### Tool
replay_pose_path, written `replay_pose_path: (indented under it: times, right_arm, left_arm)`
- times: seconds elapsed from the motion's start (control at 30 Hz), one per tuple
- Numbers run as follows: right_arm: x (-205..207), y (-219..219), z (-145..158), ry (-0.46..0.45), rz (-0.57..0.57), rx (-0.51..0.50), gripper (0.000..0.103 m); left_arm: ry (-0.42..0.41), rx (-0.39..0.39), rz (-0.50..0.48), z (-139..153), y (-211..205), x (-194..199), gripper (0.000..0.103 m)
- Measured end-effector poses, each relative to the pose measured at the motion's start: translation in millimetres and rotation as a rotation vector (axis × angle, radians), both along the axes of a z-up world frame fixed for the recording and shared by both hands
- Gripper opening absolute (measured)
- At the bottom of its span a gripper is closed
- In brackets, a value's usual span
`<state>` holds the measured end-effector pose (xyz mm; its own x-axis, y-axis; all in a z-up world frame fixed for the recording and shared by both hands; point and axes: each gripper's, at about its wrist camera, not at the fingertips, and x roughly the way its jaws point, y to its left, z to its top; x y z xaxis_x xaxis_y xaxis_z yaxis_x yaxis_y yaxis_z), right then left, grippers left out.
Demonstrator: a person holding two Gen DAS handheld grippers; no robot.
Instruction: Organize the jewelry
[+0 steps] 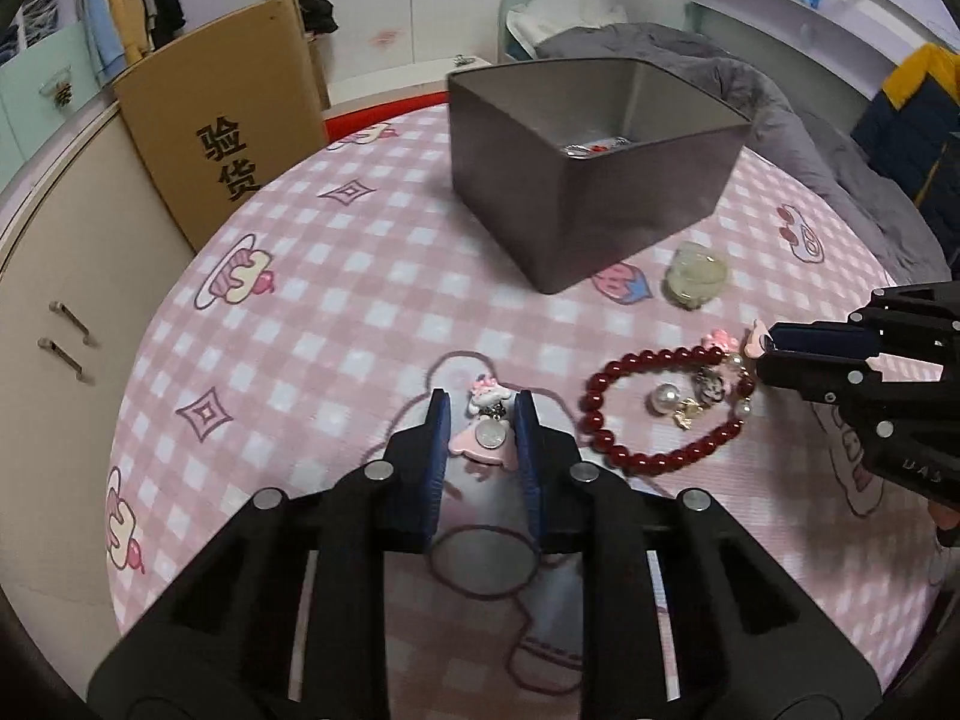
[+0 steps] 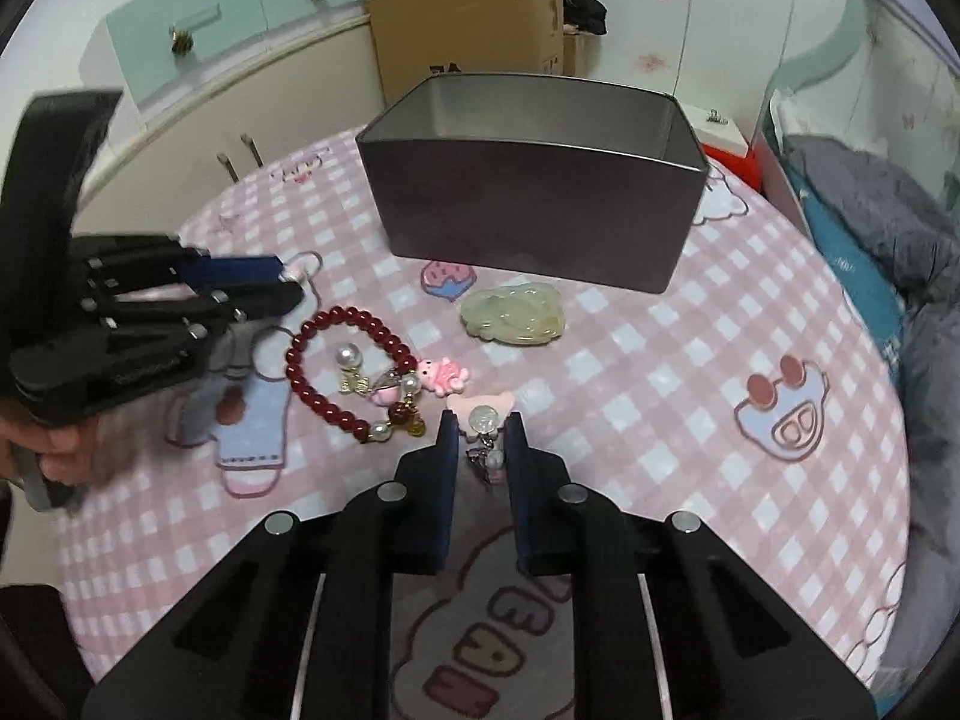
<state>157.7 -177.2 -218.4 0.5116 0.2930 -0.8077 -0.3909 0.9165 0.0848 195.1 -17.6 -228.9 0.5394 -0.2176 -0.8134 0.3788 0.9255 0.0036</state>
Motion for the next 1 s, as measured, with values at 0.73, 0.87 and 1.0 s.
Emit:
replay_pose_path:
  times: [0.73,0.87,1.0]
  right_arm:
    - [20.0,-26.2,123.5,-0.224,-0.018,0.145,0.014]
    - [36.3,-27.0,150.4,-0.273,-0.018,0.166,0.014]
    - [53.8,-30.9,164.4,-0.281,-0.024,0.2,0.014]
  left_arm:
    - [-0.194,-0.114,-0.001,112.5,-3.0,-6.3,0.021]
    - [-0.246,-0.151,0.001,139.2,-7.5,2.8,0.021]
    - [-0.295,-0.2,0.006,168.1,-8.6,17.5,0.021]
